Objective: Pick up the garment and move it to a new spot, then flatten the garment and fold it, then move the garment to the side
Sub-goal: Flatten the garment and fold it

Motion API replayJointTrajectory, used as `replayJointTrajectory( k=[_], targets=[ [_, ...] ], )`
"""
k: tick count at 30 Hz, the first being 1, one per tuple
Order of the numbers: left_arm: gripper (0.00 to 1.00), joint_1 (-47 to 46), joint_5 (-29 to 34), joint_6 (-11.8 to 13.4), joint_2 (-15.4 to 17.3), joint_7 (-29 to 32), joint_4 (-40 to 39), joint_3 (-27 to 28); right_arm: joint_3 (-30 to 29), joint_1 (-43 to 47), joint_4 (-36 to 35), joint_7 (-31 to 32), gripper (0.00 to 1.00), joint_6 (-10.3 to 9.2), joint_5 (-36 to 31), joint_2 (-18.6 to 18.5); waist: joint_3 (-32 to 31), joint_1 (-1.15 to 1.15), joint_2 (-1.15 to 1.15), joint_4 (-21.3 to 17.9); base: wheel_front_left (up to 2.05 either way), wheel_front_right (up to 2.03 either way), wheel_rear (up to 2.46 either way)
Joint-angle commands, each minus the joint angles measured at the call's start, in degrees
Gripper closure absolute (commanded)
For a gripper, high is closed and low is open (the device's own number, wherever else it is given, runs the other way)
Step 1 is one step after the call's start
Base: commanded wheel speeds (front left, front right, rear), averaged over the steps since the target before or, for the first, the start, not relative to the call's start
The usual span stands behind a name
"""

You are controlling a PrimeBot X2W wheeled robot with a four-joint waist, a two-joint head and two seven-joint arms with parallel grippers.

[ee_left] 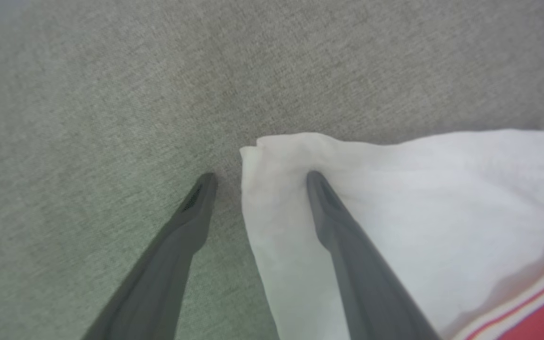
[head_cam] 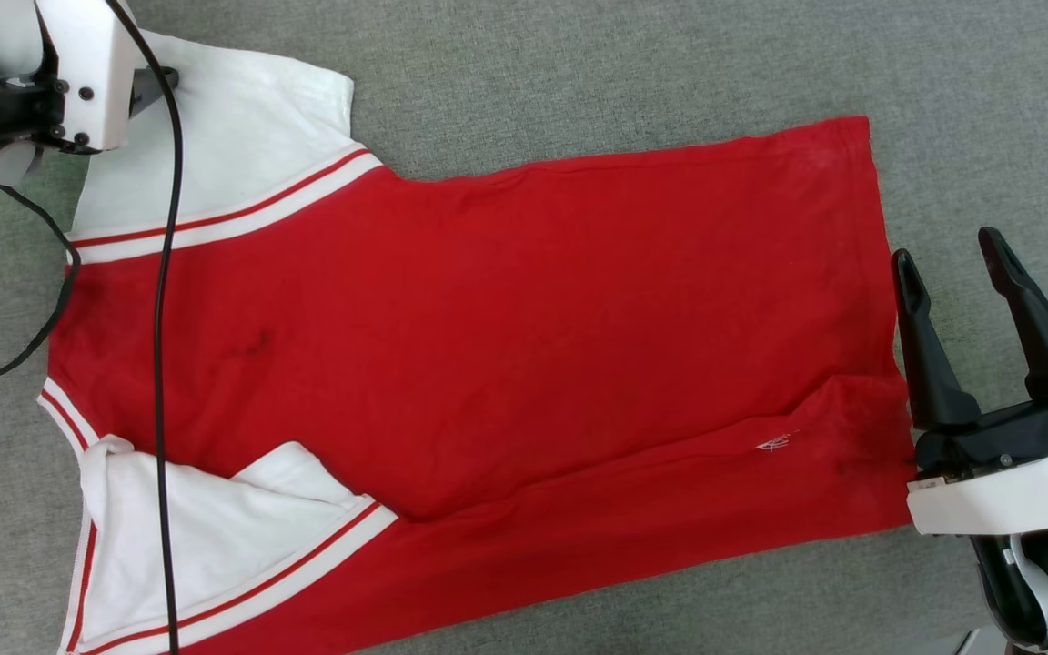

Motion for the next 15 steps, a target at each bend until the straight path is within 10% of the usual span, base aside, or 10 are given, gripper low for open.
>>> replayJointTrajectory(
  k=[1,2,15],
  targets=[
    [0.04,4.0,-0.2,-0.1,-0.7,1.3,1.5,-1.7,-0.2,-0.6,0.1,-0.4,0.00,-0.05,0.2,0.0,0.0,0.00,0.00,0.0,0.00,0.00,0.00],
    [1.00,4.4,-0.3,-0.3,-0.7,1.4,1.4,-2.0,-0.4,-0.7,0.3,-0.5,0.00,-0.05,0.4,0.0,-0.1,0.00,0.00,0.1,0.00,0.00,0.00],
    [1.00,3.0,1.1,-0.7,-1.0,-8.6,-4.2,-2.9,-2.7,-9.1,-0.8,5.8,0.00,-0.05,2.5,-8.5,-4.9,0.00,0.00,3.1,0.00,0.00,0.00]
  ],
)
